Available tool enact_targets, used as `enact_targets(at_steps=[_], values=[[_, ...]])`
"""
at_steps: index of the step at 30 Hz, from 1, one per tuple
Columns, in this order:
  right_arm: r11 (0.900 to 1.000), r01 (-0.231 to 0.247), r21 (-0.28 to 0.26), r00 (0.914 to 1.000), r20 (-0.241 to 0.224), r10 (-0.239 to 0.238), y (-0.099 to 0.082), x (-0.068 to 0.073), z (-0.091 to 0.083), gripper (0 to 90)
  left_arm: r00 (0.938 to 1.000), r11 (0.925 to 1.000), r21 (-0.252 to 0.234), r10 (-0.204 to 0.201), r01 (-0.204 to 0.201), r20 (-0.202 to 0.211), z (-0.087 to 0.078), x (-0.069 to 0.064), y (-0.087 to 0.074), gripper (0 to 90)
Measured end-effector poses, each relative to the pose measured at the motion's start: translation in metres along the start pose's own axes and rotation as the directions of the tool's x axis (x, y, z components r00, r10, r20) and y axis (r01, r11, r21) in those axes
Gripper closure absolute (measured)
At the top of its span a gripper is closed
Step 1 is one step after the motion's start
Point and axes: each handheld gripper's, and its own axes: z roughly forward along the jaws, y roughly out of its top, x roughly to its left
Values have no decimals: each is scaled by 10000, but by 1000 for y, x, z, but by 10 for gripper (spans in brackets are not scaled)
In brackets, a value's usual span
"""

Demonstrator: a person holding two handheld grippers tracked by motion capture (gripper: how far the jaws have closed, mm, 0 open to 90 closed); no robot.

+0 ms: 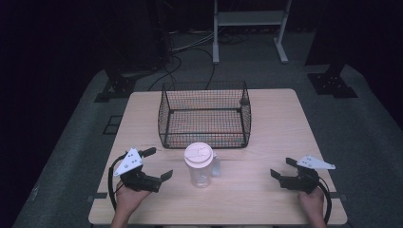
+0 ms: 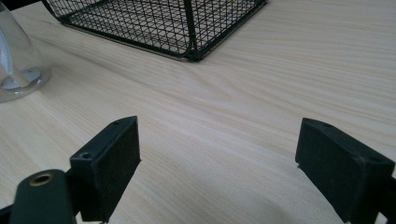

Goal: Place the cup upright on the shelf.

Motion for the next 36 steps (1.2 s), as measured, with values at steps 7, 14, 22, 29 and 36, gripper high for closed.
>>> enact_targets(at_steps=[7, 14, 22, 29, 36], values=[[9998, -156, -112, 9999, -65, 156, 0, -2, -1, 129, 9984, 9998, 178, 91, -102, 566, 7, -3, 7, 0], [9996, -257, -152, 9996, -92, 255, 0, -2, -2, 129, 9939, 9986, 491, 131, -186, 1095, 18, -9, 15, 0], [9995, -273, -177, 9996, -109, 272, 0, -3, -2, 129, 9897, 9949, 922, 266, -399, 1408, 28, -13, 23, 0], [9994, -270, -205, 9996, -135, 267, 0, -3, -2, 129, 9841, 9911, 1172, 420, -628, 1725, 33, -17, 30, 0], [9994, -274, -232, 9995, -168, 270, 0, -3, -2, 129, 9804, 9863, 1435, 536, -817, 1894, 41, -18, 37, 0]])
